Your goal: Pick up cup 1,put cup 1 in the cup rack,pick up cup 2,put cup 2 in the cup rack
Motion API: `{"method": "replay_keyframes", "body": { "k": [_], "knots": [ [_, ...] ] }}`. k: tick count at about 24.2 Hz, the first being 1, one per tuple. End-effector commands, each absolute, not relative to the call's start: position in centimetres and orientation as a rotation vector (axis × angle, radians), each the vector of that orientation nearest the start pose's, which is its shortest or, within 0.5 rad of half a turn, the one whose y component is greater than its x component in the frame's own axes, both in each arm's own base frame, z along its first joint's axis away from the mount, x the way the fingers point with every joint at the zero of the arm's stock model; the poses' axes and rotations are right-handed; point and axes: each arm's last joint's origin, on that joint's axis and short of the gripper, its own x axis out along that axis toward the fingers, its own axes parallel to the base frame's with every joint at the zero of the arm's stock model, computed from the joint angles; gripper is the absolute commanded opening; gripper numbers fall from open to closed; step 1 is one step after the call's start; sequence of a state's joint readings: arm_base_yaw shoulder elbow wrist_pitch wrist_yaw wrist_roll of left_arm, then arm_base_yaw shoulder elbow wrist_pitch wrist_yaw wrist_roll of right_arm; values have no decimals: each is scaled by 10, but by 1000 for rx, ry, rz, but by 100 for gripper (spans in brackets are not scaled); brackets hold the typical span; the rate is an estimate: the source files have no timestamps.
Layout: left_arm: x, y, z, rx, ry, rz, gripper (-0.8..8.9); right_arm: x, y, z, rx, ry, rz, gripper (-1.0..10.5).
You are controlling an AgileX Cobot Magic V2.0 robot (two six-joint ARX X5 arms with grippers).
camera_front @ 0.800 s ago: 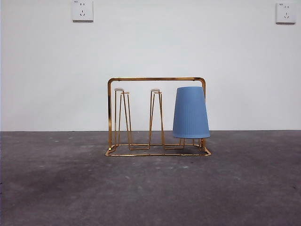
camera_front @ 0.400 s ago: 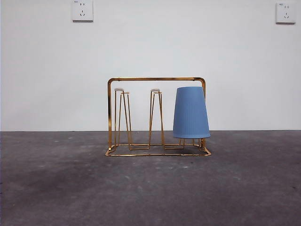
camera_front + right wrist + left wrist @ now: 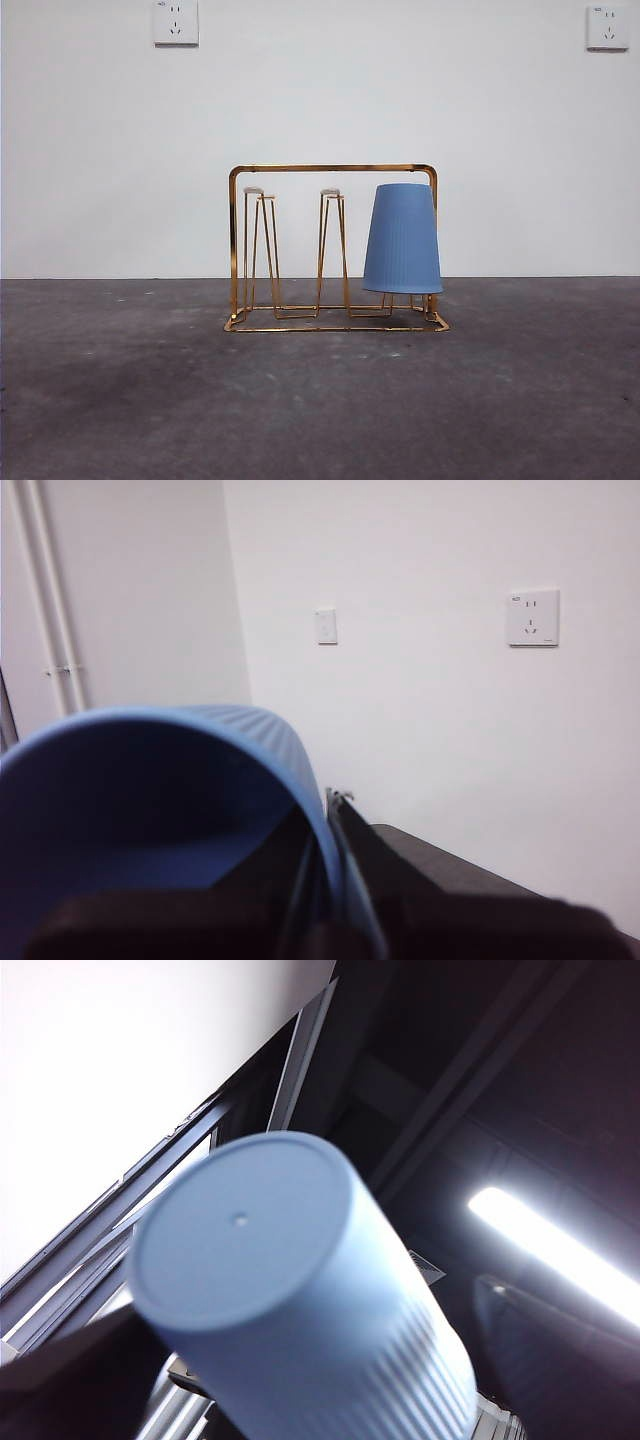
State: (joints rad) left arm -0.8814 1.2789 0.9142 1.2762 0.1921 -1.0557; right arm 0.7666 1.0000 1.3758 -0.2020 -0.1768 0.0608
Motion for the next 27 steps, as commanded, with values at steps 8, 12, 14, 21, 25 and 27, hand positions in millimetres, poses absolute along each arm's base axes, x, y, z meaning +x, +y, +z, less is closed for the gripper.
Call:
{"method": "replay_keyframes", "body": {
  "k": [8, 12, 14, 21, 25, 27],
  "knots": [
    [156, -197, 402, -1196, -329, -1415, 74, 127, 129, 482, 102, -97, 939, -12],
    [156, -197, 402, -1203, -331, -1405, -8, 128, 130, 478, 88, -52, 937, -12],
    [156, -197, 402, -1202, -330, -1404, -8, 128, 130, 477, 84, -39, 937, -11],
    [156, -197, 402, -1197, -336, -1403, -8, 127, 129, 469, 59, 44, 935, 66],
    [157, -195, 403, -1191, -344, -1398, -8, 124, 126, 466, 46, 81, 933, 170],
    [159, -193, 403, -1185, -348, -1392, -8, 121, 123, 466, 42, 92, 932, 170]
  ]
}}
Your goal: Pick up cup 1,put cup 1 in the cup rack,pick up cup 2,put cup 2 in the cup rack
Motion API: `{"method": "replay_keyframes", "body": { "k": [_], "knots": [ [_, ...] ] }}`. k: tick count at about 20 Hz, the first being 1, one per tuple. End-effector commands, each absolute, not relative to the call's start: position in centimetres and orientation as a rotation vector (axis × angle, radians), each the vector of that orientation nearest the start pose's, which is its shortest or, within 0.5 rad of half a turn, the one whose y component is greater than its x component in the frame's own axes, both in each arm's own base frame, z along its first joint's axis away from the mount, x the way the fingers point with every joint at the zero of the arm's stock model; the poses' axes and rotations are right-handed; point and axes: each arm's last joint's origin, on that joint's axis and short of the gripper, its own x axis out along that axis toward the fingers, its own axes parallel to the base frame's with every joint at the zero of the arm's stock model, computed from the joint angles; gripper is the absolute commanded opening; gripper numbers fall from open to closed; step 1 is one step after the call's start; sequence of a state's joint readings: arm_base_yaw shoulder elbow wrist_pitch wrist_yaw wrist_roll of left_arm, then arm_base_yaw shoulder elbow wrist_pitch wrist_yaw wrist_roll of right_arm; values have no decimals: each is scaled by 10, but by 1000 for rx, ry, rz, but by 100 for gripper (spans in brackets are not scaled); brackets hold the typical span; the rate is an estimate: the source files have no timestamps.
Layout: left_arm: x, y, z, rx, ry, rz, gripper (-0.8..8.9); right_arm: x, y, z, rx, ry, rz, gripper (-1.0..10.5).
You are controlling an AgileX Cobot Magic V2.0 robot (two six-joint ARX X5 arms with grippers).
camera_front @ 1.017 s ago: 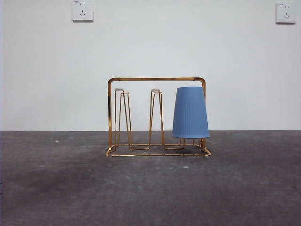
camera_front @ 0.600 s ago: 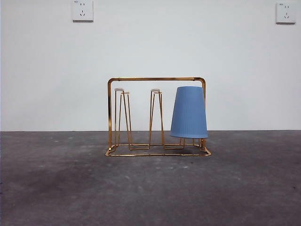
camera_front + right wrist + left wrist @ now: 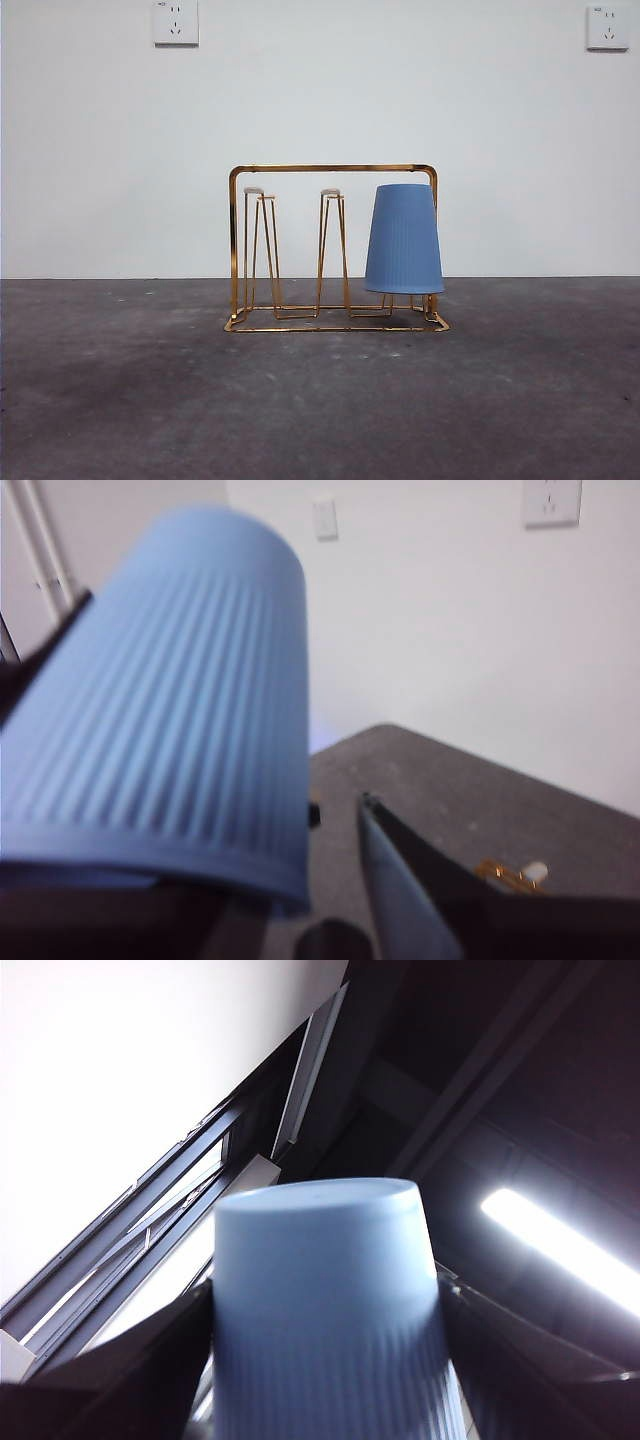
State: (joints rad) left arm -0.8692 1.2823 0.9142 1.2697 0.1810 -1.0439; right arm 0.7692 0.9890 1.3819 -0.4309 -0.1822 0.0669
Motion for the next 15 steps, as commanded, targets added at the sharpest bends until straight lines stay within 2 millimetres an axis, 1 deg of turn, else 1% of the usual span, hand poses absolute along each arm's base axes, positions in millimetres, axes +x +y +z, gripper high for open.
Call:
{"method": "replay_keyframes", "body": {
  "k": [1, 5, 10, 13, 15],
  "knots": [
    [160, -192, 403, -1184, -351, -1389, -8, 119, 121, 466, 40, 97, 932, 170],
    [163, -189, 404, -1174, -360, -1379, -8, 110, 112, 466, 21, 107, 929, 169],
    [171, -180, 404, -1112, -334, -1364, -6, 94, 97, 458, -21, 191, 925, 167],
    [177, -173, 403, -1010, -294, -1308, -6, 84, 87, 452, -67, 251, 913, 167],
    [180, -168, 402, -919, -257, -1231, -6, 77, 79, 449, -97, 278, 884, 167]
  ]
}}
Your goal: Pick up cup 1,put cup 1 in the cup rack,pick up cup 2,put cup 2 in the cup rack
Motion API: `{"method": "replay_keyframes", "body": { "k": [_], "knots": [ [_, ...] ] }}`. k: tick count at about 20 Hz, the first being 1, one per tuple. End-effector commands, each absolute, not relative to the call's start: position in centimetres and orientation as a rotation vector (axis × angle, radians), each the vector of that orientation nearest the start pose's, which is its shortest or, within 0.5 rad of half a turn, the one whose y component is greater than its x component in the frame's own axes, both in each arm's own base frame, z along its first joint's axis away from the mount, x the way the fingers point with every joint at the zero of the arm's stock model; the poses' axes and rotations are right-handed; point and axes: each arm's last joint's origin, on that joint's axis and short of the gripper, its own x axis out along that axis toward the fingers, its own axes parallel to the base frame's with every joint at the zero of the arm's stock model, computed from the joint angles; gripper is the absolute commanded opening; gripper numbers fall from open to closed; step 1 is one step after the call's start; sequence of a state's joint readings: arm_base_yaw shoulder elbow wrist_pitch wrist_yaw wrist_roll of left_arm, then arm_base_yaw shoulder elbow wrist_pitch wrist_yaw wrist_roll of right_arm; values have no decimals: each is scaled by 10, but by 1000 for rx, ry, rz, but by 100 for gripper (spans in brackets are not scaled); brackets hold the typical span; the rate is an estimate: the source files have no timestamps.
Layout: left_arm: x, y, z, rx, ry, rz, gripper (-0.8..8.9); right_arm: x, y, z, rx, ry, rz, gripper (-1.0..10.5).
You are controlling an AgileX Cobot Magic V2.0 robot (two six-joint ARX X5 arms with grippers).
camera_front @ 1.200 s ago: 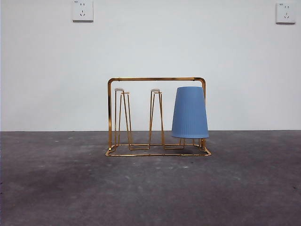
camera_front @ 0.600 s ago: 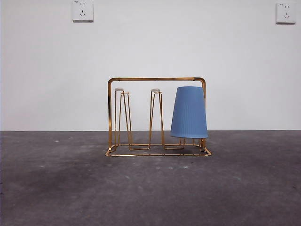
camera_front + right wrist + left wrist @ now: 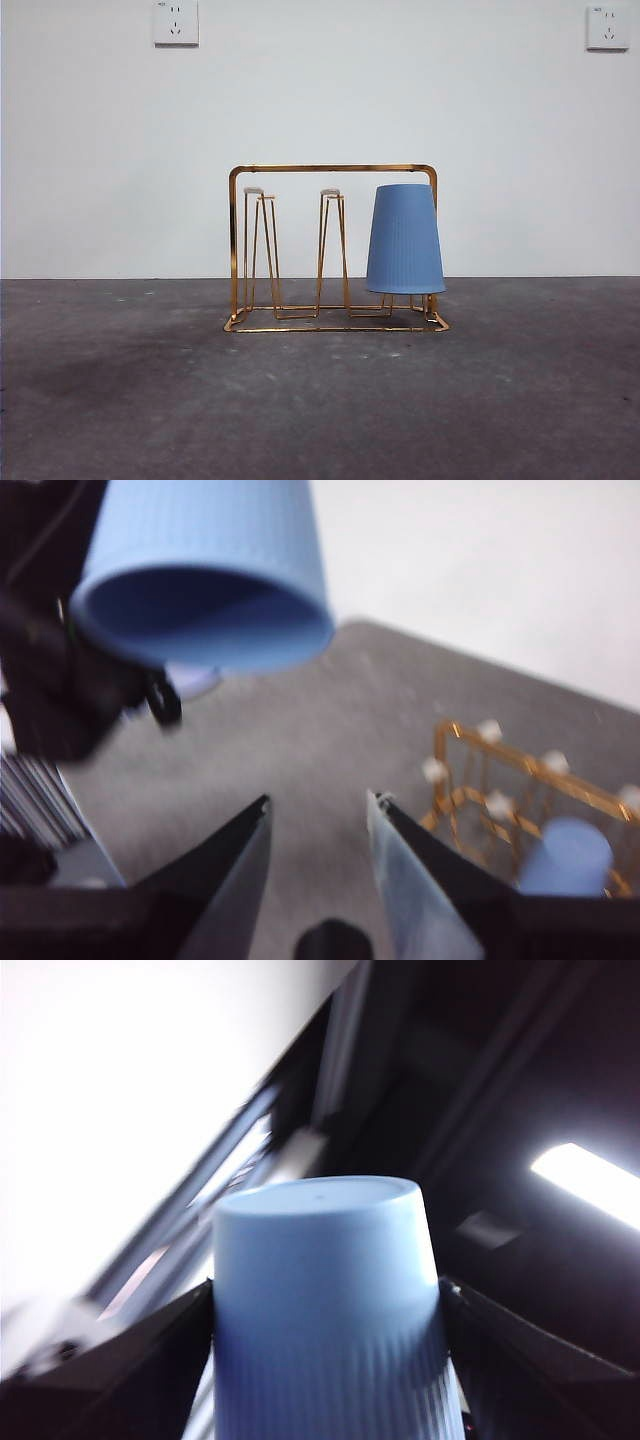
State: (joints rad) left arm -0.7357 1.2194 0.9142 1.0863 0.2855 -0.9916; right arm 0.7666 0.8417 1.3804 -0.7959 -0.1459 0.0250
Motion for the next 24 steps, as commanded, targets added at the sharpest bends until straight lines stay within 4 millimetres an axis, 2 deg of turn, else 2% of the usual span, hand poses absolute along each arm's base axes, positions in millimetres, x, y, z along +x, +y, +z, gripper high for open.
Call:
{"method": "replay_keyframes", "body": {
  "k": [1, 7, 12, 19, 24],
  "knots": [
    [181, -165, 401, -868, -243, -1191, -6, 74, 76, 447, -105, 289, 862, 167],
    [179, -148, 386, -481, -123, -803, -6, 57, 53, 444, -133, 294, 733, 167],
    [185, -147, 369, -250, -50, -573, -6, 45, 41, 442, -137, 292, 701, 167],
    [207, -160, 344, -69, 22, -443, -6, 41, 36, 434, -173, 374, 680, 167],
    [229, -167, 324, -14, 53, -398, -6, 41, 35, 433, -178, 380, 644, 167]
  ]
}}
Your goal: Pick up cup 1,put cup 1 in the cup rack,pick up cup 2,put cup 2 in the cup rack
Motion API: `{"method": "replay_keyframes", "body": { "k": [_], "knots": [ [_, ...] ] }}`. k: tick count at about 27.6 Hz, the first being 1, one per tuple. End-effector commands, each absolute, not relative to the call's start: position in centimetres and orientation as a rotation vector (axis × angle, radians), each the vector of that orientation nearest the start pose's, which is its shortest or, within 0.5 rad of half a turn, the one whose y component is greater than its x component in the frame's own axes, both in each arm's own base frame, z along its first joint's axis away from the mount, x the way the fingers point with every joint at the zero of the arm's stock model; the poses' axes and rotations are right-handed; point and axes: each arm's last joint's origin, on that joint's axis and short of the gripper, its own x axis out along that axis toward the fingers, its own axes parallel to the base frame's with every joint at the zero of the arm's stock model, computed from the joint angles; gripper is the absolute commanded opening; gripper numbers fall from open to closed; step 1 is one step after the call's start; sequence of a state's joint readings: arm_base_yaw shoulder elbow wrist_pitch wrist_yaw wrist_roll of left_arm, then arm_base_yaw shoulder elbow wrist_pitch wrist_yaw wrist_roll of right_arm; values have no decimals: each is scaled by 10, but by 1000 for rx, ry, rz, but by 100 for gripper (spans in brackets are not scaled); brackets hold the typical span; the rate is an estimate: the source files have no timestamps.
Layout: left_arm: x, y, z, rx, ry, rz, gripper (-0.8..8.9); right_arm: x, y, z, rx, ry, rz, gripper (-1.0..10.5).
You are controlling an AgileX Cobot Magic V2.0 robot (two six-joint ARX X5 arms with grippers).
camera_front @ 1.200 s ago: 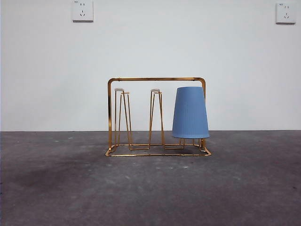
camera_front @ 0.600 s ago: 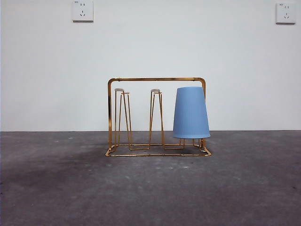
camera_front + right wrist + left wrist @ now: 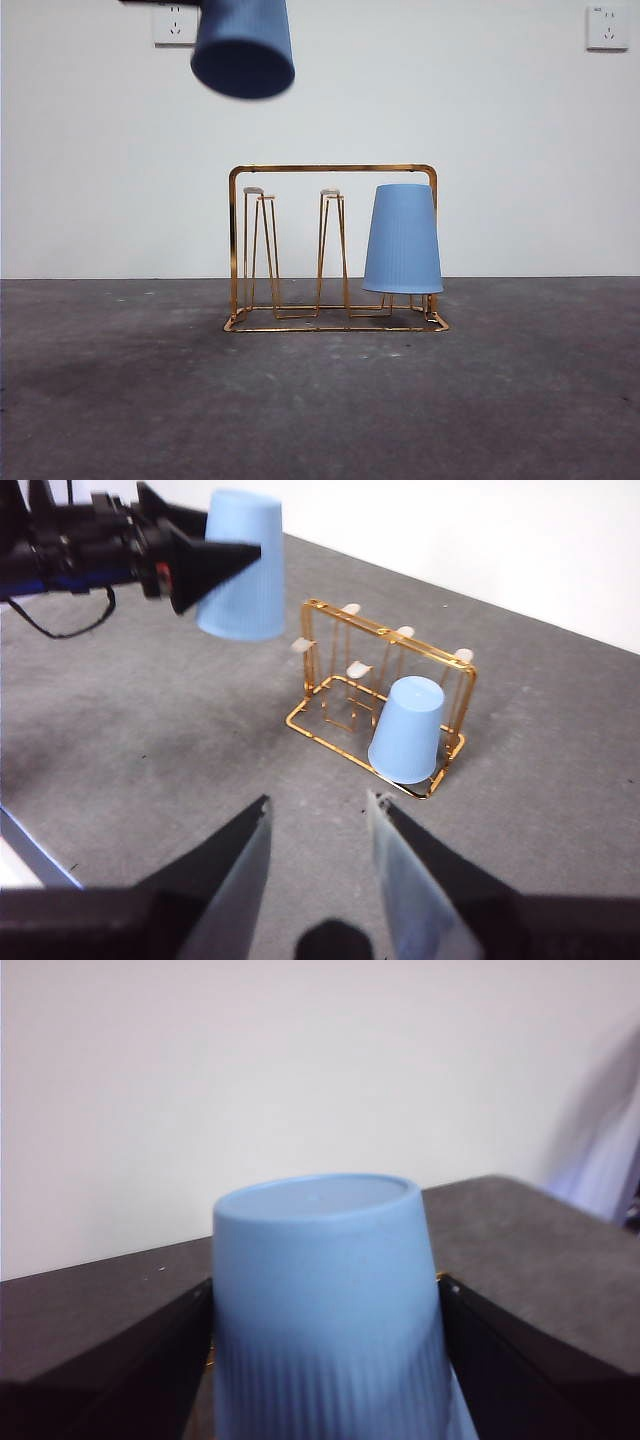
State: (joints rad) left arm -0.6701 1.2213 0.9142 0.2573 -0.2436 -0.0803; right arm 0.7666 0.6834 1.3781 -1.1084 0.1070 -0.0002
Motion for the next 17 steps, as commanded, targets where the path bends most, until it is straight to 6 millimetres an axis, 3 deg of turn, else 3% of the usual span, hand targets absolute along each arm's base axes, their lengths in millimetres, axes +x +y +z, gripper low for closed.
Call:
{"method": "replay_keyframes", "body": {
  "k": [1, 8, 17],
  "knots": [
    [234, -169, 320, -11, 57, -383, -6, 41, 35, 433, -178, 381, 644, 167],
    [261, -168, 299, -15, 76, -335, -6, 40, 34, 430, -184, 419, 640, 165],
    [278, -166, 286, -25, 71, -328, -6, 40, 33, 429, -178, 432, 625, 163]
  ]
}}
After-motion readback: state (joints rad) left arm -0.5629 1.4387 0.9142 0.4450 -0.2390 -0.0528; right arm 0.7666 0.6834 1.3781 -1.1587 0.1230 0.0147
